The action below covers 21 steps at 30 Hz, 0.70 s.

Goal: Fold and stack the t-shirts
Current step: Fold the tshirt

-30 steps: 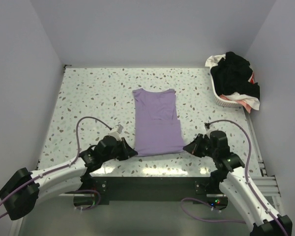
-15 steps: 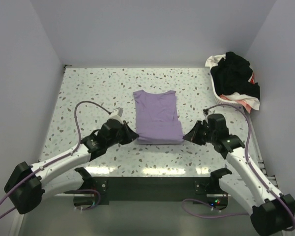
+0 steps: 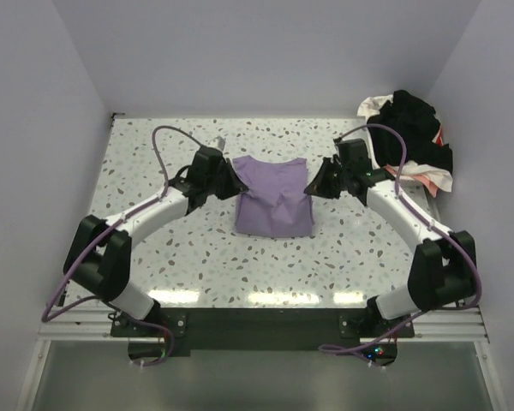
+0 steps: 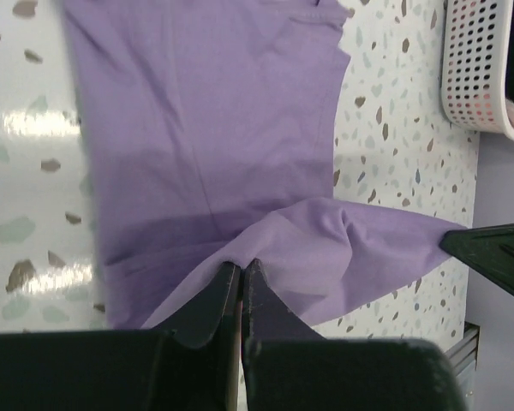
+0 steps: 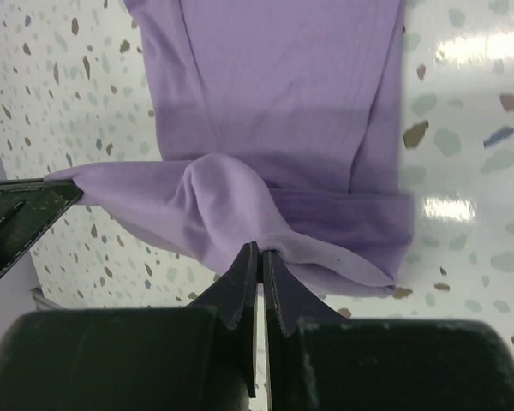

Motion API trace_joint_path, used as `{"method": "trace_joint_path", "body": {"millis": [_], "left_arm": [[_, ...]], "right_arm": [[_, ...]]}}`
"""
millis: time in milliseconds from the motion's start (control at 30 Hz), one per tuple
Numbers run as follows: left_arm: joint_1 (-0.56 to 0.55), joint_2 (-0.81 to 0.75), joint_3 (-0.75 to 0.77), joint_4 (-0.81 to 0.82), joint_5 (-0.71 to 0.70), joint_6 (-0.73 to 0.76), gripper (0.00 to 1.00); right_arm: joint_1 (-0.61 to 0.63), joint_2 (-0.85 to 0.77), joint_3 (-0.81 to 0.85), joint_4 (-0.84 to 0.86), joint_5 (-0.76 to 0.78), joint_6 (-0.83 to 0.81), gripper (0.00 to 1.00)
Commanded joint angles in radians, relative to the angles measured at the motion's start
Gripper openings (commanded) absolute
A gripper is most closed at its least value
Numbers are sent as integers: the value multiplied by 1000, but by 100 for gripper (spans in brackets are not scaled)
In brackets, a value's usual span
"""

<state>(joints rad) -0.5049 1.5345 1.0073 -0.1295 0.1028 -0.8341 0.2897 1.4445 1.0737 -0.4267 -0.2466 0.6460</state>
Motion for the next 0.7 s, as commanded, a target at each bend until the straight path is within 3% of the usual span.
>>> {"method": "trace_joint_path", "body": {"millis": [0, 367, 667], "left_arm": [[42, 82, 155, 2, 47, 44, 0], [164, 432, 497, 5, 176, 49, 0], [239, 611, 659, 56, 252, 36, 0]], "right_arm": [[-26, 106, 139, 26, -5, -28, 0], [-98, 490, 528, 11, -75, -40, 0], [-133, 747, 776, 49, -137, -45, 0]]}}
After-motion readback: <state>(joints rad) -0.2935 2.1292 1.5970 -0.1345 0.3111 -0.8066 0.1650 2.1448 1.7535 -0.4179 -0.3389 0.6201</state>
